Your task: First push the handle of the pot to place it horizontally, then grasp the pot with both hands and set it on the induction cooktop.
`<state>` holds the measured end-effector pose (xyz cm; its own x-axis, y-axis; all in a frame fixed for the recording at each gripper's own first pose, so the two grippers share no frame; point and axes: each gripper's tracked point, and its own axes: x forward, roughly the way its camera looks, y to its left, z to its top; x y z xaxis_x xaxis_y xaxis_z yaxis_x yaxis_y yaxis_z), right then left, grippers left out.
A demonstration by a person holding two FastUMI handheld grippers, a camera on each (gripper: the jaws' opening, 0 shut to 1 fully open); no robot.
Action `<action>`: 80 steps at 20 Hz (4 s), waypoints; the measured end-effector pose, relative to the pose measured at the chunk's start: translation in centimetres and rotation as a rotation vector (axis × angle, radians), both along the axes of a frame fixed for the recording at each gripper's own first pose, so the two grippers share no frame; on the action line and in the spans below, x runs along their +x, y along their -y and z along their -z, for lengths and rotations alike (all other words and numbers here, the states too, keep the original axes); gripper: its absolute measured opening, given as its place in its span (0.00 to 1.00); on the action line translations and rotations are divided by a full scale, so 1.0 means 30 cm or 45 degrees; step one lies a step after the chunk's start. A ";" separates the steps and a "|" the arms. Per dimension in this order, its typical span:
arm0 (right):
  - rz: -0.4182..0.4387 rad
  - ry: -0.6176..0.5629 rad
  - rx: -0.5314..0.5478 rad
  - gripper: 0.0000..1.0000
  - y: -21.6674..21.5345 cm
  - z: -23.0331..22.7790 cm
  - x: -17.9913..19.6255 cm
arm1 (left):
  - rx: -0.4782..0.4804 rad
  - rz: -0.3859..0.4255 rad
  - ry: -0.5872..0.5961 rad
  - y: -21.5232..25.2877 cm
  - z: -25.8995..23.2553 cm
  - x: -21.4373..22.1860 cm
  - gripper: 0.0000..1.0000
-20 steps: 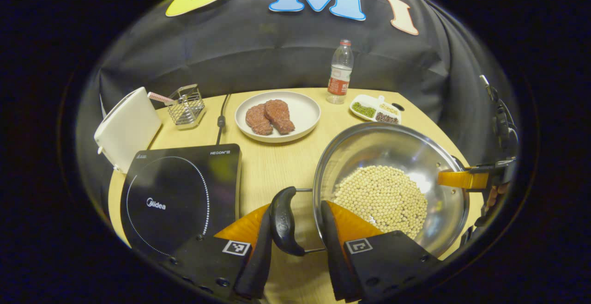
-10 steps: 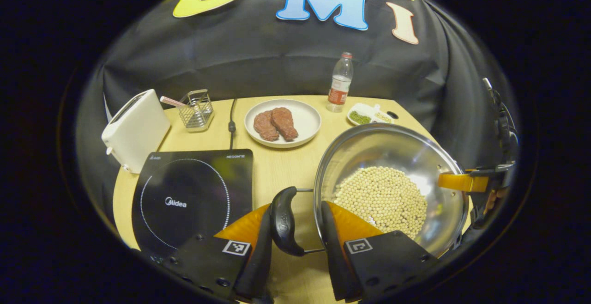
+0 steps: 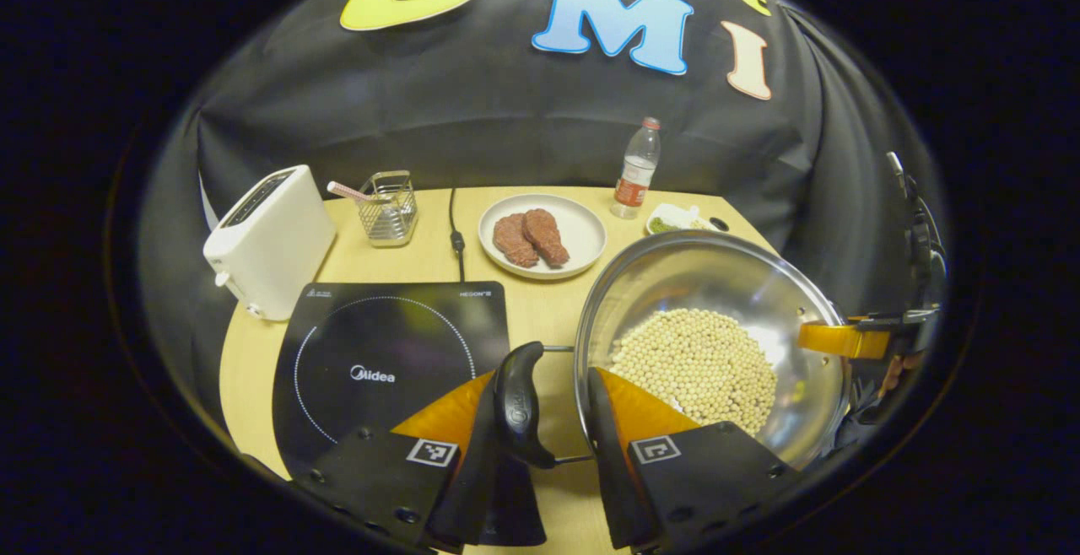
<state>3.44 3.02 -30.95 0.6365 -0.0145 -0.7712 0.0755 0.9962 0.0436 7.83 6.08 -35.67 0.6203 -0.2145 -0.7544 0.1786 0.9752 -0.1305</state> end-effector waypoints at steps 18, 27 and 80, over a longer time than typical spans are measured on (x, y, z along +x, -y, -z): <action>-0.065 -0.022 0.003 0.54 -0.354 0.016 0.089 | 0.018 -0.069 -0.002 -0.382 -0.003 0.077 0.64; -0.124 -0.030 0.011 0.54 -0.554 0.035 0.129 | 0.030 -0.132 -0.019 -0.600 0.022 0.089 0.60; -0.055 -0.045 0.045 0.54 -0.964 0.168 0.174 | 0.024 -0.171 -0.015 -1.043 0.145 0.188 0.62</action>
